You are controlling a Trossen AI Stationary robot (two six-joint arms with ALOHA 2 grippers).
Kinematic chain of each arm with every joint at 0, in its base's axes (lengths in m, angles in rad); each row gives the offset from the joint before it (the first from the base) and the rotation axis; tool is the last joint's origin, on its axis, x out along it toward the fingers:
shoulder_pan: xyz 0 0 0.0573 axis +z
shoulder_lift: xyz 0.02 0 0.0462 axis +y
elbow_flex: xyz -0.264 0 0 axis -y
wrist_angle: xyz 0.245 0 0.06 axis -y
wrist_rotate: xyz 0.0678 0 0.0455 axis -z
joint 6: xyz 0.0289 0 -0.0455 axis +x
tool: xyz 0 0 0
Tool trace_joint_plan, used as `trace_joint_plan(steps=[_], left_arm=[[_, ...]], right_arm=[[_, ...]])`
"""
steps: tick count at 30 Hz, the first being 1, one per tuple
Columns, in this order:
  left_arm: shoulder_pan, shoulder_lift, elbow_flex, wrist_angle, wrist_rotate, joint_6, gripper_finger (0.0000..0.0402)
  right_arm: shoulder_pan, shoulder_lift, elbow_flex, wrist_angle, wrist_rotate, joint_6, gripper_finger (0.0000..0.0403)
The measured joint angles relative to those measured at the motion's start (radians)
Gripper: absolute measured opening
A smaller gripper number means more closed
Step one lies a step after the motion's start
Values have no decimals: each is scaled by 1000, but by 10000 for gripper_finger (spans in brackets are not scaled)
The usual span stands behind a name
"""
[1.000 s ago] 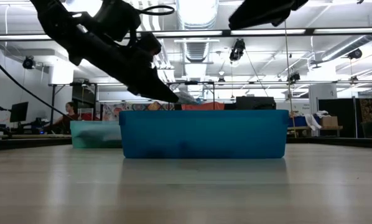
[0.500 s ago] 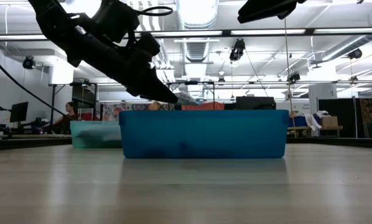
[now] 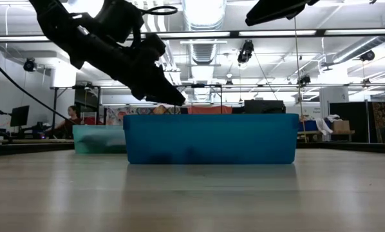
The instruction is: Sort candy
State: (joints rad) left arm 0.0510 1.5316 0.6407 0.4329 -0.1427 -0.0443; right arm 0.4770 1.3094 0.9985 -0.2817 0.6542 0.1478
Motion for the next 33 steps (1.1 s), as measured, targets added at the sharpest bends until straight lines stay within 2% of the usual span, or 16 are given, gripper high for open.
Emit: trace_joint_plan(steps=[6,12,19,25,29,33], left_arm=[[-41,-79,0,-6,102,13,169],[-121,-276,-5,-116,101,100,154],[-153,-542,-88,-204,100,184,103],[-123,-772,-213,-254,101,197,49],[-108,-913,-320,-250,100,158,24],[-105,-1041,-398,-246,100,124,4]], right_arm=[[0,-3,-12,7,-1,-68,127],[-11,-26,-68,152,-28,-187,127],[-126,-61,-181,392,-265,-318,125],[-271,-141,-279,454,-478,-349,110],[-336,-208,-359,488,-573,-345,98],[-352,-300,-437,512,-577,-346,84]])
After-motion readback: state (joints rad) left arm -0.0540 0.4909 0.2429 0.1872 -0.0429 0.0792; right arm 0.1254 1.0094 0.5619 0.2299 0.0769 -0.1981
